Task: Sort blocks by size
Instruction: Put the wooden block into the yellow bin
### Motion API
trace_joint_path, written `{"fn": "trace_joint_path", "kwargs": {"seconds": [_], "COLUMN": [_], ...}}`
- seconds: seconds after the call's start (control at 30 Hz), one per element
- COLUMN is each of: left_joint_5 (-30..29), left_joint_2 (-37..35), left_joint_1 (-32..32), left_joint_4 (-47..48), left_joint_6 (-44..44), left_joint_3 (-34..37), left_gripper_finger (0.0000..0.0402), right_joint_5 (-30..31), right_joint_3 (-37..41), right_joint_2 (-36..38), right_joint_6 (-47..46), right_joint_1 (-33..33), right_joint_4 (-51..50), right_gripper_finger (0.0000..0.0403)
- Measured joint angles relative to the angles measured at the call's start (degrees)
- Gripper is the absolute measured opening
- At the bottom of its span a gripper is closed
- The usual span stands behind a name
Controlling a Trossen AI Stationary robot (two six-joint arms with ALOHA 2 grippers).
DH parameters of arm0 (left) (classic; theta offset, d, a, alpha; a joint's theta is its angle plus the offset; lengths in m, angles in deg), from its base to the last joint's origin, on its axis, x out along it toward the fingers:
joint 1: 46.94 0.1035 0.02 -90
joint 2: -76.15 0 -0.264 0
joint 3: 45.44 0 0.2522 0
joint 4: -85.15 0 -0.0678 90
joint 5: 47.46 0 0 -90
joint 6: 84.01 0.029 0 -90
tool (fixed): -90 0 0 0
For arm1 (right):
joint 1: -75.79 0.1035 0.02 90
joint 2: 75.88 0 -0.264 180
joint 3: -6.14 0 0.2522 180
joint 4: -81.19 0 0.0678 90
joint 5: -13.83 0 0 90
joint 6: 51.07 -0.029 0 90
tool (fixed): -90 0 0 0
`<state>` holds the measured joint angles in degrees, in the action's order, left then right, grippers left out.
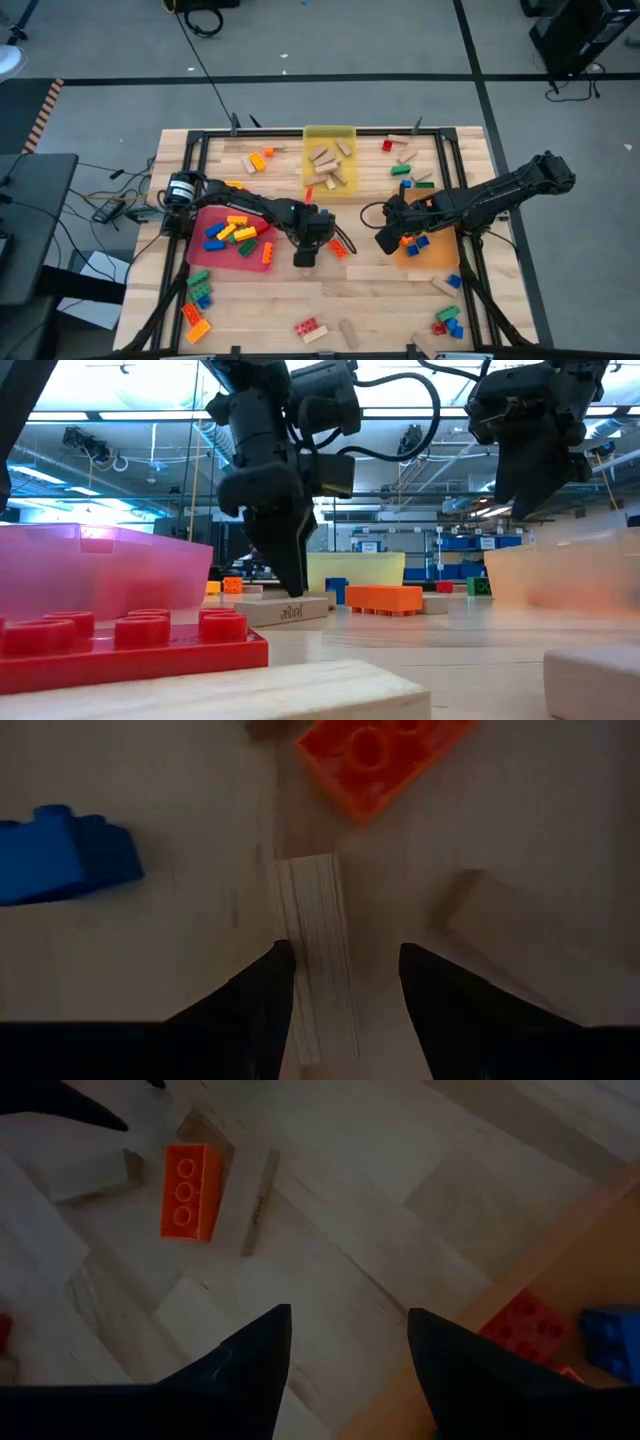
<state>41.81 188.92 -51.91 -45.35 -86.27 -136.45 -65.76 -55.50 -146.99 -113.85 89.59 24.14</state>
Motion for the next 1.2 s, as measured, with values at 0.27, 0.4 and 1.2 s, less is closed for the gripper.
{"fn": "trace_joint_path", "kwargs": {"seconds": [0.27,0.4,1.2], "left_joint_5": [-1.12,-1.81,0.89], "left_joint_2": [0.70,0.70,-14.49], "left_joint_1": [0.81,0.79,8.69], "left_joint_4": [-1.78,-2.29,-0.73], "left_joint_6": [-4.60,-6.48,-3.30], "left_joint_3": [2.74,3.34,-3.80], "left_gripper_finger": [0.0190,0.0186,0.0058], "right_joint_5": [-0.02,-0.02,0.00], "right_joint_3": [0.00,0.00,-0.02], "right_joint_2": [0.00,0.00,-0.02], "right_joint_6": [0.00,0.01,0.84], "right_joint_1": [0.00,0.00,-1.12], "right_joint_4": [-0.01,-0.02,1.79], "right_gripper_finger": [0.0213,0.0215,0.0206]}}
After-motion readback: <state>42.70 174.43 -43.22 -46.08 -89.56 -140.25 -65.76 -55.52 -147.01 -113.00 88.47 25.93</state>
